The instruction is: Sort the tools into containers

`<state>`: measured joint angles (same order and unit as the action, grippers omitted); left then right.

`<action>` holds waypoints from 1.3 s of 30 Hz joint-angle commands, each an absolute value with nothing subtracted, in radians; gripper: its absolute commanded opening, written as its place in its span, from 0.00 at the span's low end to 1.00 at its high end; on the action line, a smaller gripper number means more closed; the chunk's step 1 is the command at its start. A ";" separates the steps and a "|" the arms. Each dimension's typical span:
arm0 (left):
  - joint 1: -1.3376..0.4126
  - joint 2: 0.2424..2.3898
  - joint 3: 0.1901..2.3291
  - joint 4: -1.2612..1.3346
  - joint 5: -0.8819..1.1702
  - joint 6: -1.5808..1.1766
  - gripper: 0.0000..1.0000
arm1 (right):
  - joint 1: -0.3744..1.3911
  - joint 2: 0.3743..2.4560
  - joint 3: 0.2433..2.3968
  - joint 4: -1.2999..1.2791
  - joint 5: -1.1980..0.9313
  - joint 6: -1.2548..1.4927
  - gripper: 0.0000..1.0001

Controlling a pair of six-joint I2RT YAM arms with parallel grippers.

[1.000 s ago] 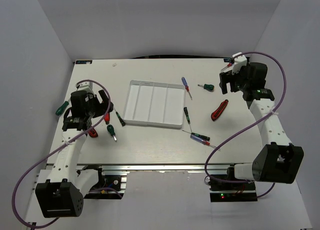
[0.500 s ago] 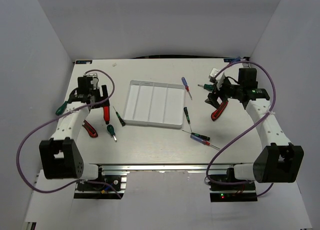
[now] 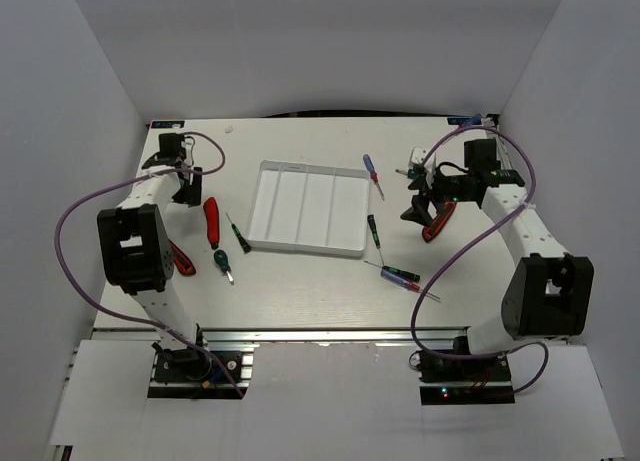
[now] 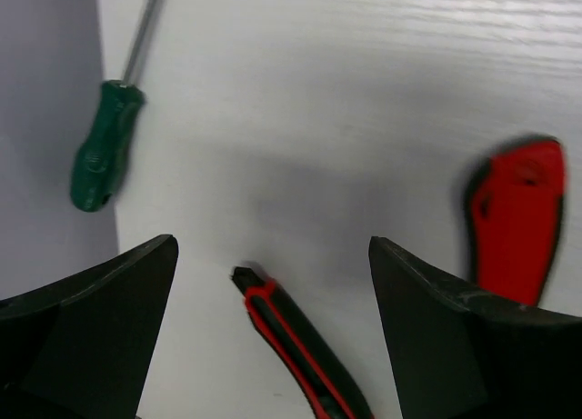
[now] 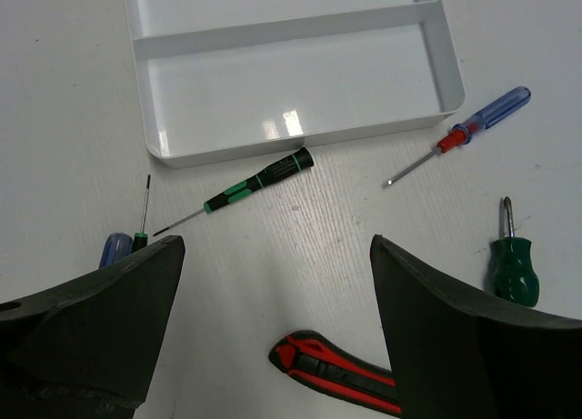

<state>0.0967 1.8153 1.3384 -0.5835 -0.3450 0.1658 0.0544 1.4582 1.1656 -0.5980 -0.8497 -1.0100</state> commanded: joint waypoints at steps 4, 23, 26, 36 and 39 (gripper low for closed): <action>0.179 1.858 1.460 -0.568 -0.405 0.267 0.97 | 0.052 1.557 1.333 -0.762 -0.881 -1.084 0.89; 0.376 1.894 1.388 -0.380 -0.227 0.523 0.95 | 0.052 1.730 1.677 -1.071 -0.761 -1.138 0.89; 0.388 1.914 1.399 -0.376 -0.207 0.529 0.95 | 0.052 1.715 1.683 -1.084 -0.741 -1.141 0.89; 0.397 2.002 1.425 -0.377 -0.160 0.517 0.94 | 0.052 1.674 1.661 -1.068 -0.738 -1.115 0.89; 0.400 2.019 1.442 -0.377 -0.163 0.517 0.94 | 0.052 1.661 1.649 -1.063 -0.738 -1.114 0.90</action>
